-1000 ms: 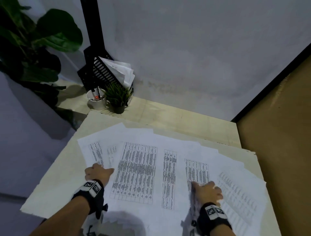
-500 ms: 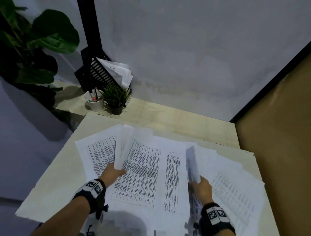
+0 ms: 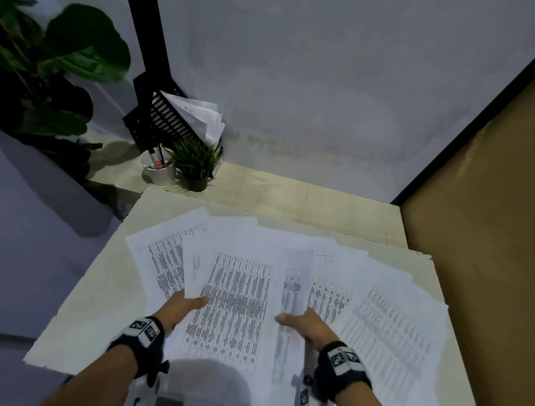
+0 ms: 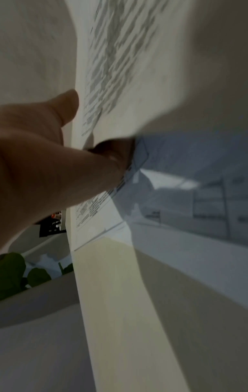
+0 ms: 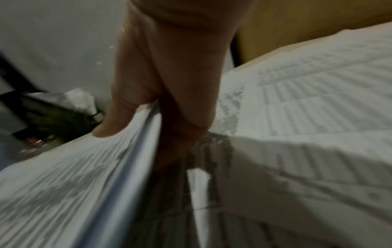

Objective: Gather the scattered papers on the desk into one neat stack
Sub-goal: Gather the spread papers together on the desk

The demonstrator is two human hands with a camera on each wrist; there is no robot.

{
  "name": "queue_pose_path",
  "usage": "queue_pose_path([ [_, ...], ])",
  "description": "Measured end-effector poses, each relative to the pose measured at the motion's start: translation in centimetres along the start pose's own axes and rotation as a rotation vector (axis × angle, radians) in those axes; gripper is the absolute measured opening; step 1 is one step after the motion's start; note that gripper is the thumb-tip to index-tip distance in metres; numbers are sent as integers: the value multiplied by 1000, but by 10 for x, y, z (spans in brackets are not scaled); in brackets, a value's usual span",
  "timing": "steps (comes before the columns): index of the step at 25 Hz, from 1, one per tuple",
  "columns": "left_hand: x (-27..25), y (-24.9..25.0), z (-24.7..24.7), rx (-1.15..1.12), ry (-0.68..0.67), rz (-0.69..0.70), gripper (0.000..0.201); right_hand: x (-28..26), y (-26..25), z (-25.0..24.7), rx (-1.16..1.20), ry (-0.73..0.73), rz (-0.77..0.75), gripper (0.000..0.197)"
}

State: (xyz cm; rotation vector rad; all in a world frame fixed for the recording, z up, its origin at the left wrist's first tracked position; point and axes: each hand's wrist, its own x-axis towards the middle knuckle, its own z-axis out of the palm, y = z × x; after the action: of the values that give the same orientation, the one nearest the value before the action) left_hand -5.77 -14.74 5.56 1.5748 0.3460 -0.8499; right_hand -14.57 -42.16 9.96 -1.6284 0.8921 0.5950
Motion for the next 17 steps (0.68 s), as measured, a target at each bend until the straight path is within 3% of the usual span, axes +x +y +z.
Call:
queue_pose_path([
  [4, 2, -10, 13, 104, 18, -18, 106, 2, -10, 44, -23, -97, -19, 87],
  [5, -1, -7, 15, 141, 13, 13, 101, 5, -7, 50, -45, -93, -40, 89],
  [7, -8, 1, 11, 177, 61, 106, 66, 11, -7, 49, -13, -45, -69, 70],
  [9, -18, 17, 1, 155, 72, 217, 58, 5, -12, 40, 38, 4, -190, 24],
  [10, -22, 24, -6, 112, 32, 276, 66, 5, -13, 31, 53, 14, -248, 32],
  [12, -23, 32, -24, 18, -15, 323, 80, 3, -15, 15, 98, -2, -325, 82],
  [13, -23, 36, -30, -9, -5, 325, 84, 0, -18, 10, 142, -28, -344, 98],
  [15, -29, 52, -29, -69, 40, 361, 84, -9, -29, 4, 212, -152, -356, 113],
  [17, -41, 69, -16, -68, 21, 445, 77, -22, -48, 6, 120, -198, -403, 112],
])
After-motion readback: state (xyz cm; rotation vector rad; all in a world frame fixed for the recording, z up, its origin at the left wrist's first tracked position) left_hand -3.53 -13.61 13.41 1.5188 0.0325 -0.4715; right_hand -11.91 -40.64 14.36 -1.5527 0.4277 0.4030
